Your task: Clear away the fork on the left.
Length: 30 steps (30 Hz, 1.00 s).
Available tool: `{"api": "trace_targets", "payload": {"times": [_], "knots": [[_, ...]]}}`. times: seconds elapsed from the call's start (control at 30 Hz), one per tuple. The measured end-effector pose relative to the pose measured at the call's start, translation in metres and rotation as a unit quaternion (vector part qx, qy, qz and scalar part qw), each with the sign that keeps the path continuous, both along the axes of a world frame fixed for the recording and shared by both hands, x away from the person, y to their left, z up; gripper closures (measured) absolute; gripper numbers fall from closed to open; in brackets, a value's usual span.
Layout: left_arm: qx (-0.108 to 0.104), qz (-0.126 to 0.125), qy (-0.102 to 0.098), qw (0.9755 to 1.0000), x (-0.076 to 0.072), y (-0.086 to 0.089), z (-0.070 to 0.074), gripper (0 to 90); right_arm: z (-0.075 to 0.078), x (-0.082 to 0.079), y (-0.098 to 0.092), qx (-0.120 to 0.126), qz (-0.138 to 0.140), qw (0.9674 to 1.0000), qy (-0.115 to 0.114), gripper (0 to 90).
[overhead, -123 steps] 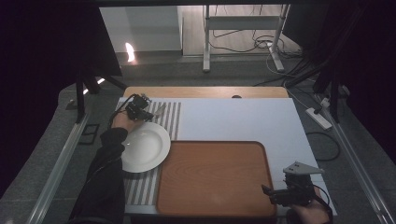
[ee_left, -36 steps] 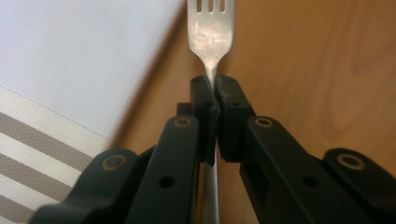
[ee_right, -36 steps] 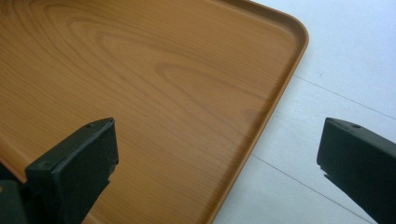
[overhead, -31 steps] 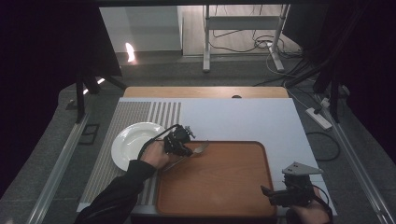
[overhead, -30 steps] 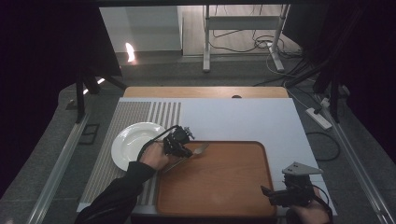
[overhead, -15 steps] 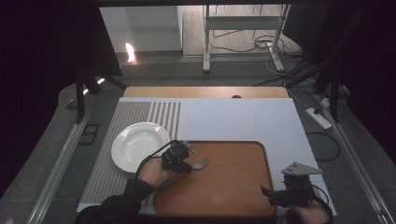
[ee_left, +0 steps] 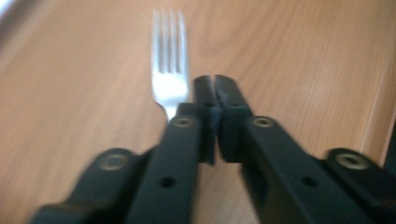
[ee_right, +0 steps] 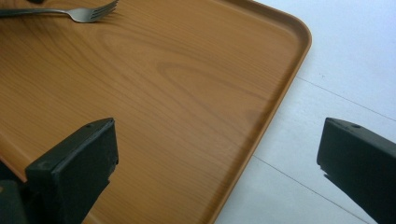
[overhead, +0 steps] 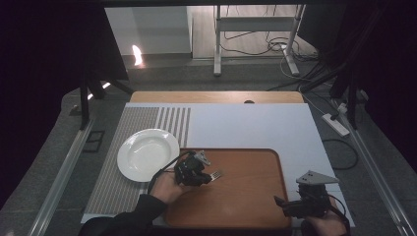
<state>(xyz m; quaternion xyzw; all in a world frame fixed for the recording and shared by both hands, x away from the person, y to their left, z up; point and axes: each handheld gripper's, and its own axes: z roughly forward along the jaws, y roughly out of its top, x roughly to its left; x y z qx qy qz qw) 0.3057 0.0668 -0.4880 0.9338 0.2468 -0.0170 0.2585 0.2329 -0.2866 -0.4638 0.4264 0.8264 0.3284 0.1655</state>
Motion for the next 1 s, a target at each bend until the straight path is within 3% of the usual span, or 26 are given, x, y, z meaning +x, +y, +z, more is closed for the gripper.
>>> {"api": "trace_targets", "payload": {"times": [0.03, 0.17, 0.4, 0.7, 1.0], "knots": [[0.018, 0.005, 0.002, 0.9998, -0.001, -0.003, -0.007, 89.0, 0.0, 0.0, 0.0, 0.0, 0.001, 1.0, 0.0, 0.0], [0.035, 0.025, 0.002, 0.9991, 0.003, 0.0, -0.016, 89.0, 0.0, 0.0, 0.0, 0.0, 0.003, 1.0, 0.0, 0.0], [0.033, 0.063, 0.005, 0.9974, 0.013, 0.015, -0.021, 89.0, 0.0, 0.0, 0.0, 0.001, 0.004, 1.0, 0.001, 0.0], [0.042, 0.118, 0.002, 0.9921, 0.025, 0.042, -0.022, 89.0, 0.0, 0.0, 0.0, 0.001, 0.004, 1.0, 0.001, 0.0], [0.045, 0.146, 0.009, 0.9882, 0.029, 0.059, -0.022, 88.9, 0.0, 0.0, 0.001, 0.0, 0.005, 1.0, 0.002, 0.0]]}}
